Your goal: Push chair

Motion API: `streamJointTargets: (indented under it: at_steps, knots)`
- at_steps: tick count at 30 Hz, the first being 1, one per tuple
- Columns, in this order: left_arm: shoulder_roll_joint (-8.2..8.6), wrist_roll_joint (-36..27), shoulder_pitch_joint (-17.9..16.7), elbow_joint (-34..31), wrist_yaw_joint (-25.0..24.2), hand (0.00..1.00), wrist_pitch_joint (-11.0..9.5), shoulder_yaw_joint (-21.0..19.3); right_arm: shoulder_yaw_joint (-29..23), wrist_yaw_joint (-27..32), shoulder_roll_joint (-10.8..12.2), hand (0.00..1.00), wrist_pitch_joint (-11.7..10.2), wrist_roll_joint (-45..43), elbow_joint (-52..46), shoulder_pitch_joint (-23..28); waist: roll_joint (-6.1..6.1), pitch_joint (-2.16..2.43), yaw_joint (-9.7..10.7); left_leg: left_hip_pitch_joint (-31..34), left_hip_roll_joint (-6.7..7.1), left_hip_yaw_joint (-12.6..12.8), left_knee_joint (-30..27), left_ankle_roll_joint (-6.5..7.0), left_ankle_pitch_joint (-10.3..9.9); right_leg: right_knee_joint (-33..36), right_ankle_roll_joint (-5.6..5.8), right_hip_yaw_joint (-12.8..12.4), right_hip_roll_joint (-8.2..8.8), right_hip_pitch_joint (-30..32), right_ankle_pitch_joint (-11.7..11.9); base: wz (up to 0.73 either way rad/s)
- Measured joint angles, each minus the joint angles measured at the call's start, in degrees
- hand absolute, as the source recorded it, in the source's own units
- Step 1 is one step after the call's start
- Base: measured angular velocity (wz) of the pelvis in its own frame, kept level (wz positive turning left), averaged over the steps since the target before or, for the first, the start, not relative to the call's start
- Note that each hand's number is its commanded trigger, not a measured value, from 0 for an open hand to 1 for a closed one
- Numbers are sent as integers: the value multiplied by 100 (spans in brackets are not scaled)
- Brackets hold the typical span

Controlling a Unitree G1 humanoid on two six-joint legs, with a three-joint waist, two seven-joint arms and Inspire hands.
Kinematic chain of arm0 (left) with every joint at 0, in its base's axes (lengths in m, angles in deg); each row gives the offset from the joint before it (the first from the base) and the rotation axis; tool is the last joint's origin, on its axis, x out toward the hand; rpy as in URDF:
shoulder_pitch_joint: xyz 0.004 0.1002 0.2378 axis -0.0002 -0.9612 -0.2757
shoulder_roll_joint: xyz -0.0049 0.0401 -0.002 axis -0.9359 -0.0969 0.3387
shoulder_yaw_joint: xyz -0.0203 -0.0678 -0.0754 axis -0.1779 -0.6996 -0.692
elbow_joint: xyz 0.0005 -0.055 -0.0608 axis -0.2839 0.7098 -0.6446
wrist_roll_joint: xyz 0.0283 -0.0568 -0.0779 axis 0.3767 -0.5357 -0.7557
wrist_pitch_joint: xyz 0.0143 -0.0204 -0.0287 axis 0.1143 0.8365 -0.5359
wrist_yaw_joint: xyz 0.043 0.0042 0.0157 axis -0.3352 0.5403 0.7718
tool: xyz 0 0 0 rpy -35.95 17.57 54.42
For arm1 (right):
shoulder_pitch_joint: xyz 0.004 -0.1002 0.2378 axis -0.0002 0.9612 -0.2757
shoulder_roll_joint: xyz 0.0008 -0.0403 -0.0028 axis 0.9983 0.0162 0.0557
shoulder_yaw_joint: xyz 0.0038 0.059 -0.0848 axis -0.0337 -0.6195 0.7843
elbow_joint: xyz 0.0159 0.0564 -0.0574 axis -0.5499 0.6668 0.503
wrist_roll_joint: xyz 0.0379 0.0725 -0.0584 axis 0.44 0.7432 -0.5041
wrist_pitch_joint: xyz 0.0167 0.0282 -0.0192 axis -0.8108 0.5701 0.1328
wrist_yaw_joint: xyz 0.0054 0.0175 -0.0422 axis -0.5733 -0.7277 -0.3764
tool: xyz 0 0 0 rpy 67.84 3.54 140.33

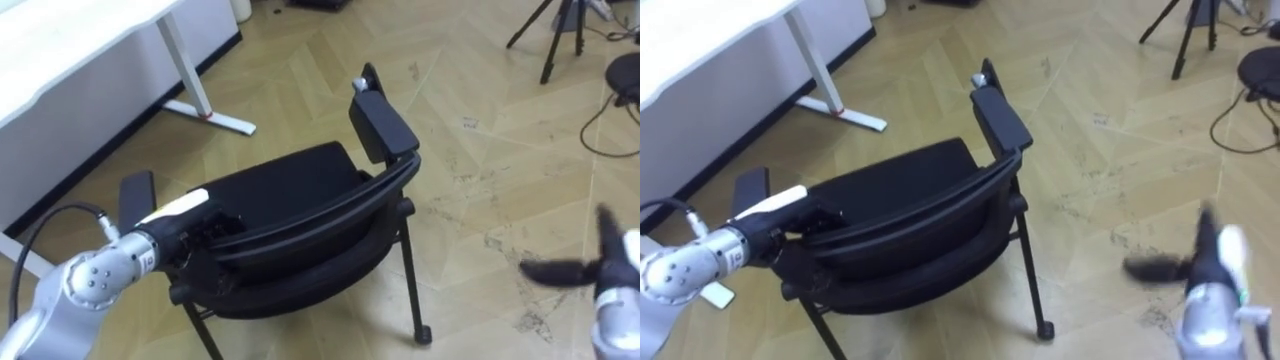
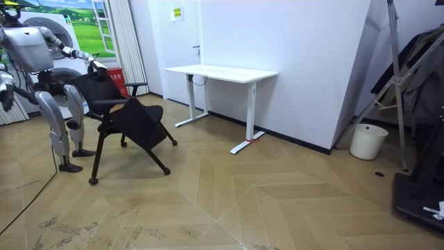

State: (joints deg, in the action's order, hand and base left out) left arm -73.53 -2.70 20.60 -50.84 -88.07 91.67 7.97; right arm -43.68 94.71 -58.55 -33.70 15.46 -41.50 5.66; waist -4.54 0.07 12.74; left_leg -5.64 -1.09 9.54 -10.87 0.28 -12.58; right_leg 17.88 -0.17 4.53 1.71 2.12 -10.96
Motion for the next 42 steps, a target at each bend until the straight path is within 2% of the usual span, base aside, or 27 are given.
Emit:
streamJointTargets:
  at_steps: [4, 9, 12, 14, 17, 21, 27, 30, 32, 34, 37, 42]
  knots:
    - [31, 92, -49, -9, 181, 100, -10, -47, -173, 426, -12, 0, -106, -351, -944, -45, 3, -1, -34, -1, 2, 115, -9, 0, 1, 15, 17, -65, -4, 79, -23, -7]
    - [38, 92, -67, 62, 356, 100, -84, -141, -178, 692, -128, 0, -90, -644, -1688, -243, 67, -32, -58, 4, 48, 209, -4, 1, 1, 189, 91, -167, 37, 197, -119, -9]
    - [9, 99, -44, 170, 456, 100, -239, -180, -121, 773, -264, 0, -92, -926, -2090, -467, 109, -60, -80, 0, 50, 257, 10, 13, 9, 185, 115, -213, 27, 213, -109, -8]
    - [-43, 103, -25, 280, 538, 100, -373, -165, 2, 838, -402, 0, -92, -955, -2286, -709, 141, -60, -82, -9, 50, 278, 17, 14, 8, 178, 118, -234, 20, 213, -95, -6]
    - [-53, 92, 79, 456, 593, 100, -443, -93, 347, 868, -616, 0, -87, -1058, -2533, -934, 158, -59, -173, -10, 58, 299, 51, 28, 16, 183, 122, -271, 9, 210, -70, -7]
    - [-100, 90, 241, 604, 698, 100, -514, 105, 852, 659, -700, 0, -112, -1187, -2807, -938, 226, -55, -270, -40, 48, 296, 57, 31, 18, 166, 59, -259, 2, 185, -31, 0]
    - [-154, 122, 332, 614, 696, 100, -754, 190, 1369, -79, -699, 0, -110, -1613, -2896, -991, 262, -58, -498, -77, 26, 302, 134, 31, 18, 53, 54, -246, -30, 110, 23, 0]
    - [-199, 130, 458, 614, 696, 100, -790, 343, 1563, -485, -701, 0, -110, -1625, -2895, -1027, 316, -84, -553, -91, 14, 277, 115, 30, 19, 3, 40, -186, -21, 41, 24, 10]
    - [-259, 130, 529, 615, 701, 100, -836, 396, 1801, -904, -712, 0, -111, -1848, -2895, -1028, 371, -110, -613, -88, 4, 263, 100, 30, 19, -17, 36, -148, -18, 24, 23, 7]
    - [-290, 136, 584, 614, 700, 100, -855, 408, 1937, -1292, -744, 0, -117, -1959, -2902, -1028, 410, -101, -661, -89, 2, 263, 97, 29, 19, -16, 33, -145, -18, 46, 21, 0]
    - [-291, 189, 688, 644, 685, 100, -888, 460, 2080, -1964, -932, 0, -138, -1950, -2921, -1035, 447, -90, -715, -60, -1, 262, 90, 29, 19, -25, 33, -120, -9, 61, 21, 1]
    - [-292, 201, 809, 818, 657, 100, -970, 463, 2256, -3019, -969, 0, -139, -1947, -2927, -1225, 478, -98, -798, -102, -6, 264, 106, 28, 20, -27, 25, -120, -18, 40, 21, 0]
